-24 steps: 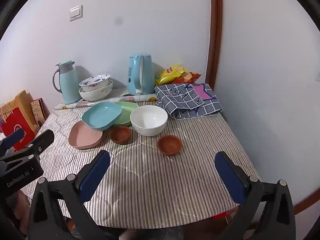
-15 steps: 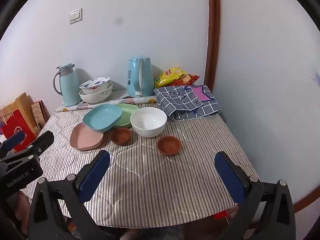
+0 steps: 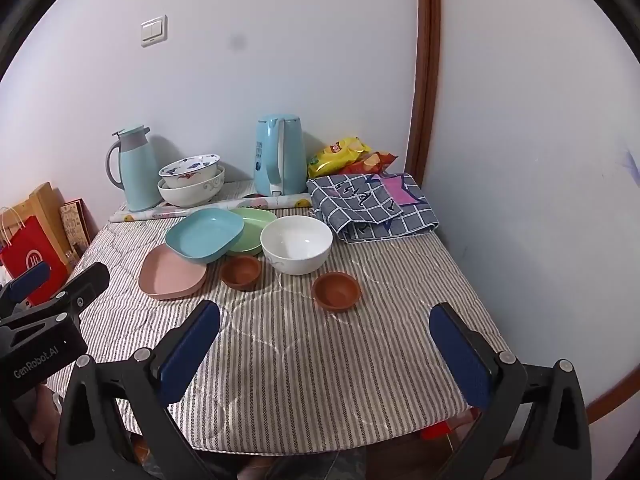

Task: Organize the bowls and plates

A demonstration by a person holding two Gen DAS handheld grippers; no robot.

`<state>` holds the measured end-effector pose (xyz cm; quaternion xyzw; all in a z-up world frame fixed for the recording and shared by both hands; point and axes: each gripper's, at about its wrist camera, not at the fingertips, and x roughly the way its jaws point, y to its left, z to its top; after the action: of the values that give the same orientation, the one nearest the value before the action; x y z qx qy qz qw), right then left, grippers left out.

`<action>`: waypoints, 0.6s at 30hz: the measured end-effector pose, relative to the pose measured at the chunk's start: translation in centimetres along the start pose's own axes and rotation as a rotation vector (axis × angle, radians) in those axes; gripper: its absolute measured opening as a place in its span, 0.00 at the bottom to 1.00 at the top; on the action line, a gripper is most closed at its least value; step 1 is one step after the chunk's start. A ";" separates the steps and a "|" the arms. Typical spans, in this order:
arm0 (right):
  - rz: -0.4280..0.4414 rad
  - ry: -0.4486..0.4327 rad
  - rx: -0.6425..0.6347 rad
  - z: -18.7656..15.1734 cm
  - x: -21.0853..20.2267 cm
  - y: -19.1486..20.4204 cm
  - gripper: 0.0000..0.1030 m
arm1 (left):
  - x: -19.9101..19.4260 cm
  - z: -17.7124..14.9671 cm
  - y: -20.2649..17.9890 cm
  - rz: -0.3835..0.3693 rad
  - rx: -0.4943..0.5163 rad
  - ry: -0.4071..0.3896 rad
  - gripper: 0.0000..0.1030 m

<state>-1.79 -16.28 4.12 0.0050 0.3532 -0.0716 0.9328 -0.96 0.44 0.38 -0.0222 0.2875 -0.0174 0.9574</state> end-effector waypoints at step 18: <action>-0.013 -0.012 0.019 0.1 -0.9 -0.7 1.00 | 0.1 -0.5 -0.4 -0.045 -0.016 0.009 1.00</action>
<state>-2.45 -16.88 4.80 0.0110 0.3470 -0.0812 0.9343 -1.12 0.01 -0.06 -0.0362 0.2912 -0.0366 0.9553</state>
